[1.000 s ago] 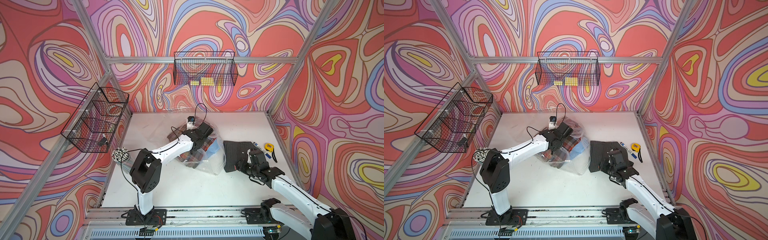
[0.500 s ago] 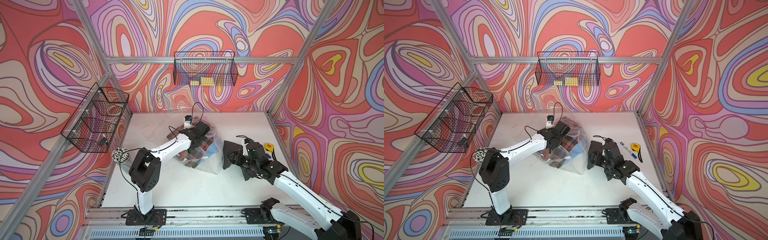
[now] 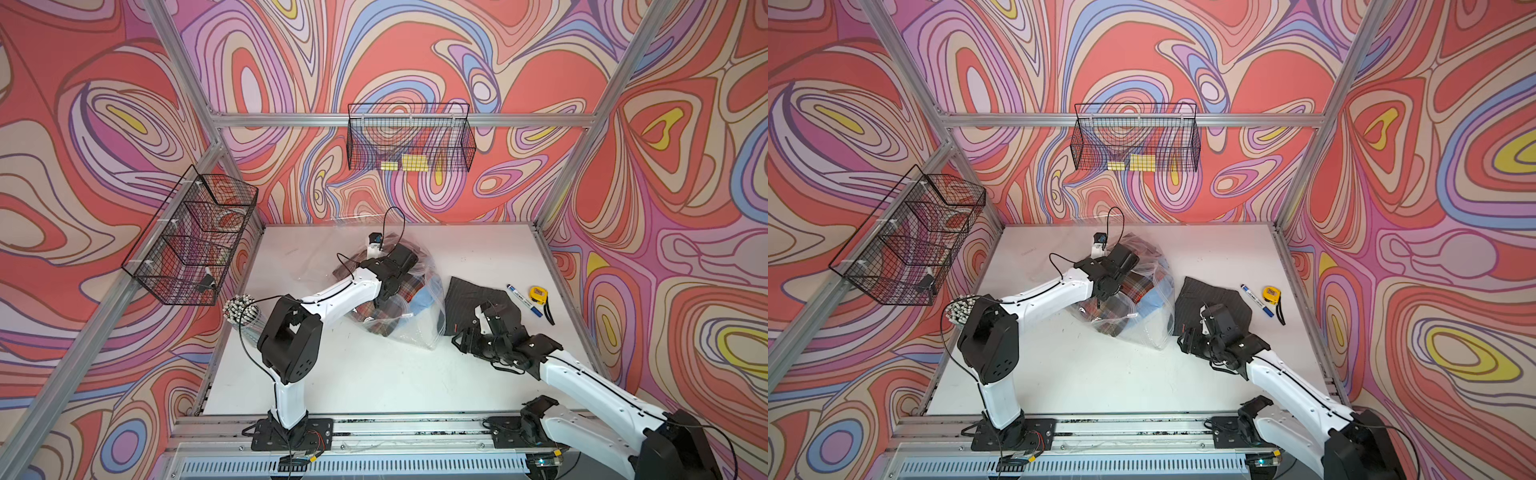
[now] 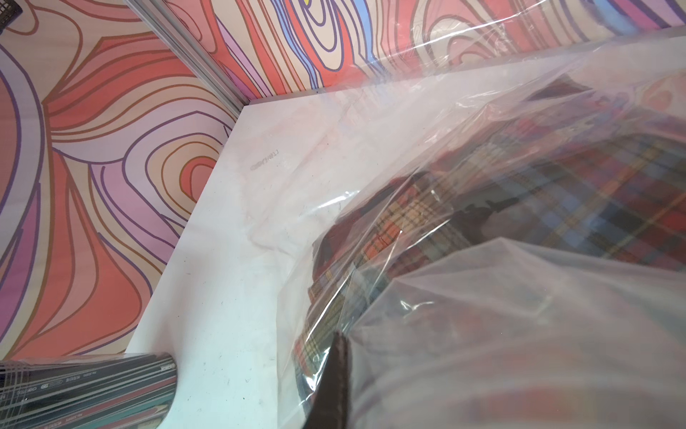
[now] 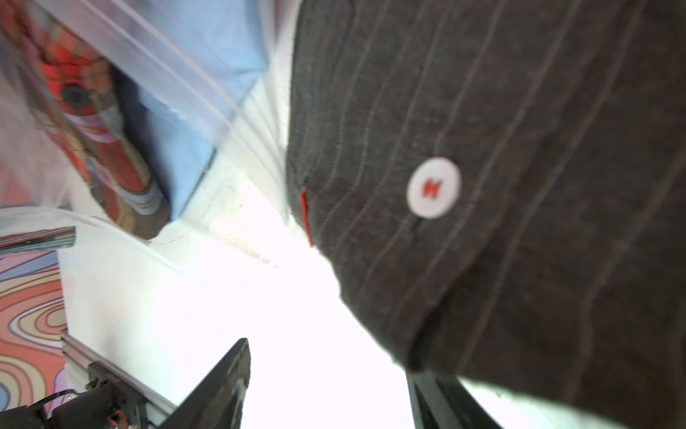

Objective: Take the shirt out of the vacuum bag
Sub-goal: Place the shirt at the center of the board.

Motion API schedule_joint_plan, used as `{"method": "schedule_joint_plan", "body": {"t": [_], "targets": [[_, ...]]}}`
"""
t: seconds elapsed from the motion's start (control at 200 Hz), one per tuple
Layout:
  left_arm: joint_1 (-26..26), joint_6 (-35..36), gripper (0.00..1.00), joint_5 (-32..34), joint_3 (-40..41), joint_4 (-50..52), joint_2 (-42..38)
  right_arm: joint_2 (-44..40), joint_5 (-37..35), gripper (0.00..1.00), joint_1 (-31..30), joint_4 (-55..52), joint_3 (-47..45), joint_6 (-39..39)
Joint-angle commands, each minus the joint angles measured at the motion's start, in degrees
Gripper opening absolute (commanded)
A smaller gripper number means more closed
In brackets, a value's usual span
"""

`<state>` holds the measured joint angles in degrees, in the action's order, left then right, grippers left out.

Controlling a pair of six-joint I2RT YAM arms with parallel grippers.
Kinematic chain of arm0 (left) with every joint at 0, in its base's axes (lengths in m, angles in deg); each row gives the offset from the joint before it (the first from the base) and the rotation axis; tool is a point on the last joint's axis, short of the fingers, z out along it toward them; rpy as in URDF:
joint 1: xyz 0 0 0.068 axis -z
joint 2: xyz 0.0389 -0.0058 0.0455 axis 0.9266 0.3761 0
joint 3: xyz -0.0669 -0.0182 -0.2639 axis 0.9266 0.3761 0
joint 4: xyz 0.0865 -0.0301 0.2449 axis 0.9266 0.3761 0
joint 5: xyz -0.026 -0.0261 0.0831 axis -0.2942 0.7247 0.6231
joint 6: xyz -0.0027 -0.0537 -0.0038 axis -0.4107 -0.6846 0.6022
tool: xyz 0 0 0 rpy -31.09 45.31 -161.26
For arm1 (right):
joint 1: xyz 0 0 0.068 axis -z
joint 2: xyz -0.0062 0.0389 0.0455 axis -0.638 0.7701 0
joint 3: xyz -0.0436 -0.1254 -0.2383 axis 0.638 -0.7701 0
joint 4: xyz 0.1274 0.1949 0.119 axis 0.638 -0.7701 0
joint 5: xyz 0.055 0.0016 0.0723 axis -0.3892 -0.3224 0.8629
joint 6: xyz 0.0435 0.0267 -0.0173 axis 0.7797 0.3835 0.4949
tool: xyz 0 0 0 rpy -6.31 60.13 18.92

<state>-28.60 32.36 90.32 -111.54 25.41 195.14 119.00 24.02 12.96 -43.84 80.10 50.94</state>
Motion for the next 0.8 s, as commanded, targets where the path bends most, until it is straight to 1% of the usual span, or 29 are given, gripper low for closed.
{"method": "schedule_joint_plan", "body": {"t": [0.0, 0.105, 0.12, 0.185, 0.24, 0.341, 0.396, 0.441, 0.551, 0.646, 0.696, 0.796], "targets": [[-0.73, 1.21, 0.0, -0.93, 0.85, 0.11, -1.57, -3.39, 2.4, 0.69, -0.39, -1.48, 4.94, 0.42], [-0.69, 2.59, 0.0, -3.91, 3.19, -3.54, -4.02, -7.64, 3.95, 0.7, -0.66, 1.02, 5.69, 2.6], [-0.72, 2.62, 0.0, -5.86, 3.6, -3.9, -4.52, -8.15, 4.06, 0.7, -0.68, 1.65, 5.58, 2.8], [-0.73, 2.14, 0.0, -9.33, 4.14, -3.72, -6.65, -9.46, 4.64, 0.72, -0.75, 6.41, 3.62, 3.1], [-0.73, 0.78, 0.0, -11.21, 4.23, -2.62, -8.33, -8.54, 4.96, 0.72, -0.76, 11.87, 1.16, 3.76], [-0.73, -1.19, 0.0, -14.3, 4.57, -1.14, -11.12, -2.69, 8.37, 0.72, -1.01, 26.68, -3.76, 6.85], [-0.73, -2.13, 0.0, -16.07, 4.35, 0.04, -12.44, 1.42, 8.11, 0.72, -2.36, 34.05, -4.93, 7.83], [-0.68, -2.33, 0.0, -17.57, 4.24, 0.57, -13.54, 4.58, 7.4, 0.72, -3.51, 37.94, -4.6, 7.33], [-0.64, -3.22, 0.0, -20.1, 4.45, 1.22, -15.9, 11.05, 6.86, 0.72, -5.05, 44.99, -2.55, 5.81], [-0.67, -3.13, 0.0, -22.11, 5.32, 1.25, -16.84, 15.83, 6.86, 0.72, -5.32, 48.61, -0.64, 5.21], [-0.64, -3.17, 0.0, -22.28, 5.62, 1.79, -16.63, 17.84, 7.37, 0.72, -5.4, 51.06, -0.09, 5.05], [-0.62, -3.35, 0.0, -22.23, 7.13, 1.75, -16.58, 21.01, 5.56, 0.72, -6.04, 55.58, -0.31, 5.2]]}}
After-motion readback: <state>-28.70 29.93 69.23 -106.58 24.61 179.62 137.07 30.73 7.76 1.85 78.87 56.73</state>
